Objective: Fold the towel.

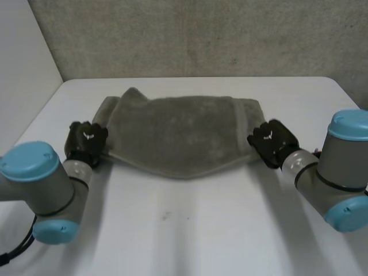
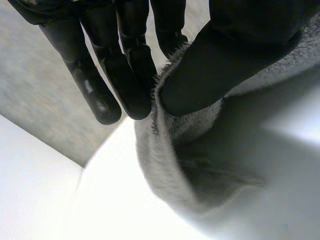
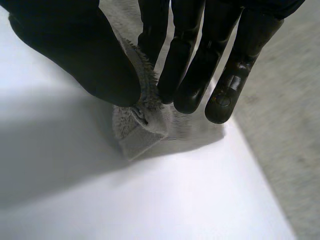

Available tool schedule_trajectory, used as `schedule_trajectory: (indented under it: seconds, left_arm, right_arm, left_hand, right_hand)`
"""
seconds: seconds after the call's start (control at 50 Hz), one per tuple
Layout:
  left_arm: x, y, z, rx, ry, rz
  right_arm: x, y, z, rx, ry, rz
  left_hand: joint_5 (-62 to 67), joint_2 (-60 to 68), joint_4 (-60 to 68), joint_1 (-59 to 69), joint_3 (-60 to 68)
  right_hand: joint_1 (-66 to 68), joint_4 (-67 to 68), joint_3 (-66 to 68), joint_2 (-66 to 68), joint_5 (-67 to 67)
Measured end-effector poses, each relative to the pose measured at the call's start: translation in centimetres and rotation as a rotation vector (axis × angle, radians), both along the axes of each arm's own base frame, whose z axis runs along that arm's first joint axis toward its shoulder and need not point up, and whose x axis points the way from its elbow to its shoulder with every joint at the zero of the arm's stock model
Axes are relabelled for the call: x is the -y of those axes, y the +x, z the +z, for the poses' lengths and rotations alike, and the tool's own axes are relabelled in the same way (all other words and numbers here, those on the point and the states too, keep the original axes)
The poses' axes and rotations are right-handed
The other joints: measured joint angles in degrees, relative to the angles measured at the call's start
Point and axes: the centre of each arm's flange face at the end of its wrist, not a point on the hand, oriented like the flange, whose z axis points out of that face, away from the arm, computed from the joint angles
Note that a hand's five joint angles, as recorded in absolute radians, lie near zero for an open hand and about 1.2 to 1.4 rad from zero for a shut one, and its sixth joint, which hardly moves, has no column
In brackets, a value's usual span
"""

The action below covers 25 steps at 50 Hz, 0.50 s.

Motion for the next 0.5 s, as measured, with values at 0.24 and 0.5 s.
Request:
schedule_trajectory:
  seconds: [0.24,0.5]
  left_arm:
    - [-1.0,0.7,-1.4,0.084,0.04,0.006]
    - [-0.2,1.8,-1.3,0.078,0.033,0.044]
  right_arm:
    - [-2.9,-3.0,2.3,-0.007,0.16,-0.087]
    - [-2.5,-5.4,1.9,0.043,0.22,-0.19]
  left_hand:
    - [-40.2,-40.1,-40.2,-39.2,-40.0]
    - [-36.0,-35.5,-36.0,-34.9,-36.0]
  right_hand:
    - [0.0,0.0,0.0,0.0,0.0]
    - [0.0,0.0,0.0,0.0,0.0]
